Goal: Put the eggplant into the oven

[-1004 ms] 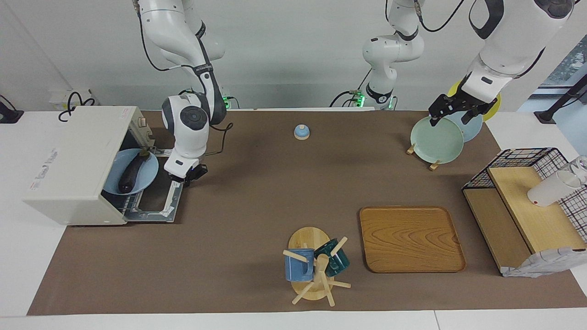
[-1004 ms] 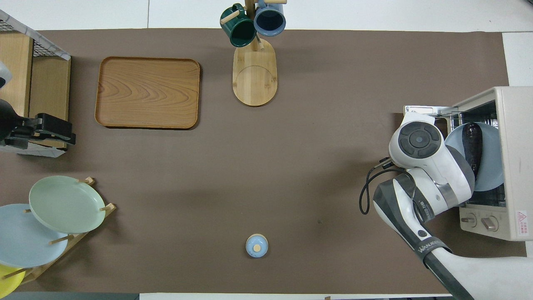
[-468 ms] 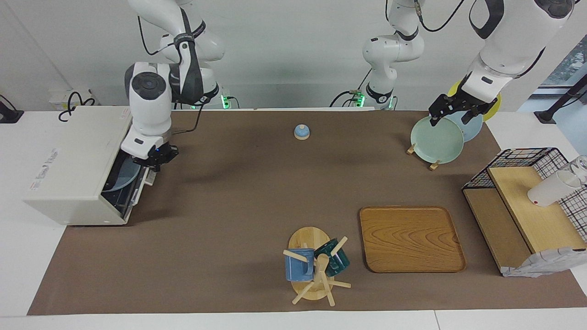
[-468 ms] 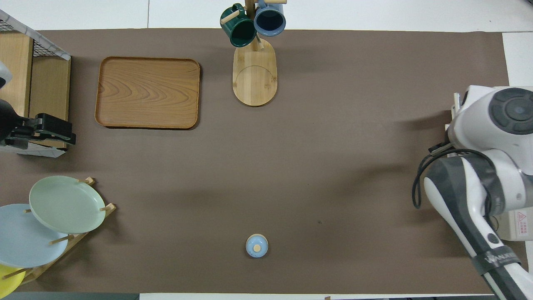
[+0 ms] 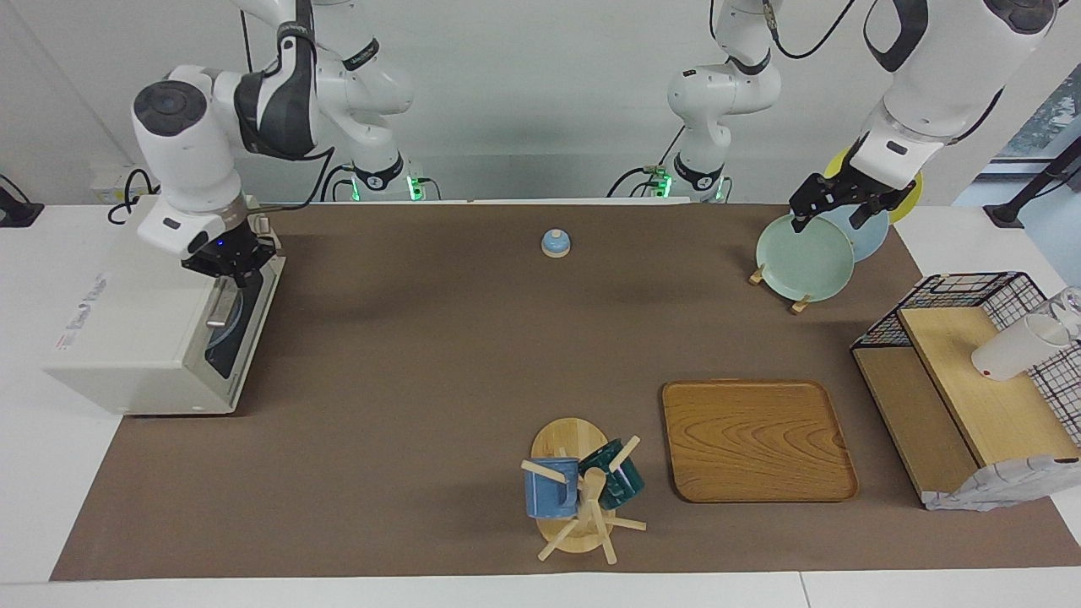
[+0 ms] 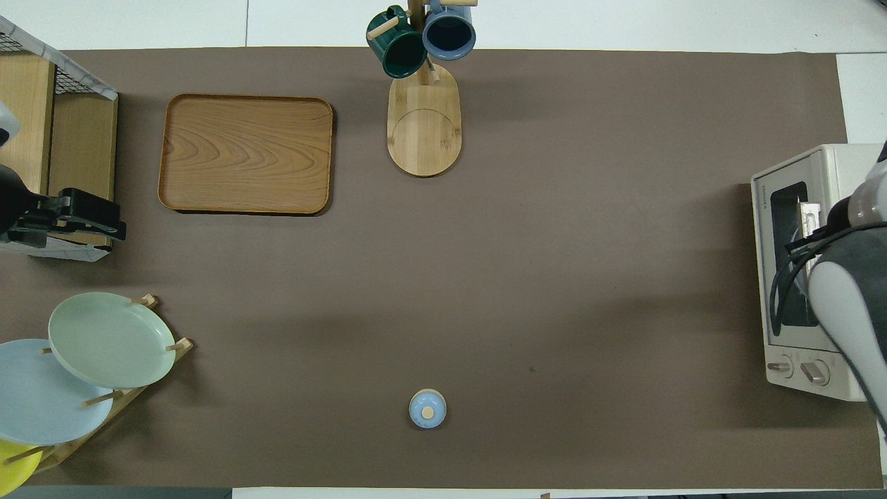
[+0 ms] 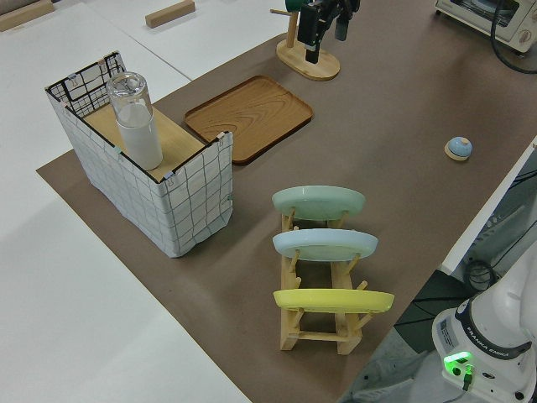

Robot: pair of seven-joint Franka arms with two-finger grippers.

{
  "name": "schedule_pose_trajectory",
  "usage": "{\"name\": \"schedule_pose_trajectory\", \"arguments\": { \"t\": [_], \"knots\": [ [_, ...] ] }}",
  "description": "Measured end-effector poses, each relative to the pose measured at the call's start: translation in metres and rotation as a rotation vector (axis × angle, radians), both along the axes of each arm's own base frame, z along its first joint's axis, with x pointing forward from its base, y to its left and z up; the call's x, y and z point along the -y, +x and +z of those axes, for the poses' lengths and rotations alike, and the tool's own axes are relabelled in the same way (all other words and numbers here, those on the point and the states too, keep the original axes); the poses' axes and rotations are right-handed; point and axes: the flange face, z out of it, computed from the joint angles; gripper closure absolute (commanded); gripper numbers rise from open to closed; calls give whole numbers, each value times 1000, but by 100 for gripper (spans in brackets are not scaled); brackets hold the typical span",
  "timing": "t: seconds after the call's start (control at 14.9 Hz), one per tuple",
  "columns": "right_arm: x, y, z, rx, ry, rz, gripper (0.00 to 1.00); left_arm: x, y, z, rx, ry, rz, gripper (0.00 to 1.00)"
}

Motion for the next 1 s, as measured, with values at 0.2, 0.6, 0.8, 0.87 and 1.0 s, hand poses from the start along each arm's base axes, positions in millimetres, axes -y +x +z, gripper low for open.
{"name": "schedule_pose_trajectory", "arguments": {
  "t": [0.2, 0.6, 0.8, 0.87, 1.0],
  "knots": [
    [-19, 0, 79, 29, 65, -67, 87, 0, 0, 0, 0, 0, 0, 0],
    [-27, 10, 64, -36, 68, -91, 0, 0, 0, 0, 0, 0, 0, 0],
    [-29, 9, 65, -54, 68, -94, 0, 0, 0, 0, 0, 0, 0, 0],
    [-31, 8, 68, -52, 68, -94, 0, 0, 0, 0, 0, 0, 0, 0],
    [-31, 7, 72, -49, 67, -107, 0, 0, 0, 0, 0, 0, 0, 0]
  ]
}}
